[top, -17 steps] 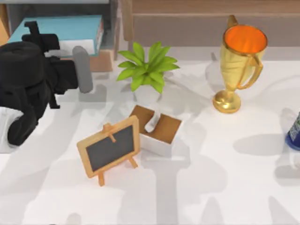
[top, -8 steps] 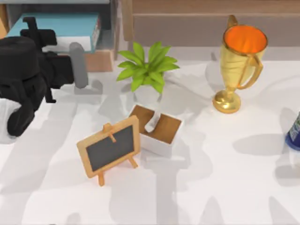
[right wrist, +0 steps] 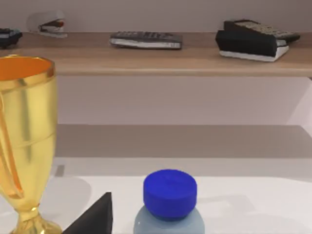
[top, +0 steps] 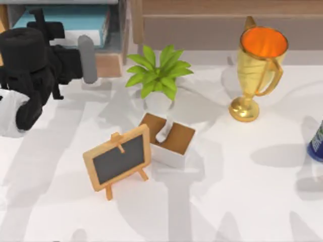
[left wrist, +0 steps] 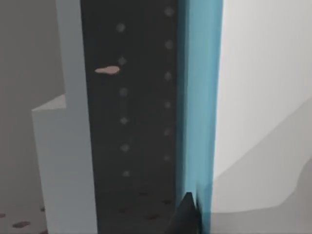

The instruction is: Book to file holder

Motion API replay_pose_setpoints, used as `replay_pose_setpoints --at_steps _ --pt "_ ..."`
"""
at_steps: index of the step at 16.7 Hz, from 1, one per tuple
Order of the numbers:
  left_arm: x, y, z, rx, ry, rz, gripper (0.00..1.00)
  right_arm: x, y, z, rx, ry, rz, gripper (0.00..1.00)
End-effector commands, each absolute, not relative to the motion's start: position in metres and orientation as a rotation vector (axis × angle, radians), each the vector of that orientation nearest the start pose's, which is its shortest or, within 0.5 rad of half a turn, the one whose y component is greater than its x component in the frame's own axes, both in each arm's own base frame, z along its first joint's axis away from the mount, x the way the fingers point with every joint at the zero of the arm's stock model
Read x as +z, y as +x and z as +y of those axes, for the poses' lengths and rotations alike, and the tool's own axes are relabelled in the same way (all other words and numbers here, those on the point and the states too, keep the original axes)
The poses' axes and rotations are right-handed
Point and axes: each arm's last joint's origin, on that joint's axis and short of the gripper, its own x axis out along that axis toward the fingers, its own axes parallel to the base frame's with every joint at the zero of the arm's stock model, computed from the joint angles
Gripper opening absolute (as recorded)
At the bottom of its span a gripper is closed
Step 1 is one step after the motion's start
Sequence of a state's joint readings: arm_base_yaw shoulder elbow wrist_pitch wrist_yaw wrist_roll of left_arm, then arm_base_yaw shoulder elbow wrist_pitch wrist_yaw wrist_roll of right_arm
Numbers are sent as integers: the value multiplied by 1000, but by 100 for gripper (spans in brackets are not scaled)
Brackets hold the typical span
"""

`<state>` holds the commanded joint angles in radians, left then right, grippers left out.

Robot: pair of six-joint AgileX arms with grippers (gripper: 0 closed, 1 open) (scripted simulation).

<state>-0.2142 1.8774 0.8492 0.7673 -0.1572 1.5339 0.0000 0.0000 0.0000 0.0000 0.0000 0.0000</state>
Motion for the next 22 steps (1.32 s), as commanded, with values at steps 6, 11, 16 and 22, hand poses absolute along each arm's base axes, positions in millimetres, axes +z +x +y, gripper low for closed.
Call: replay_pose_setpoints --at_steps 6,11,16,22 --pt "147 371 -73 -230 1559 178 23 160 106 -1 0 0 0 100" --pt "147 371 -73 -230 1559 178 60 160 106 -1 0 0 0 100" --pt "147 371 -73 -230 1559 178 98 160 106 -1 0 0 0 100" --pt "147 371 -73 -230 1559 178 100 160 106 -1 0 0 0 100"
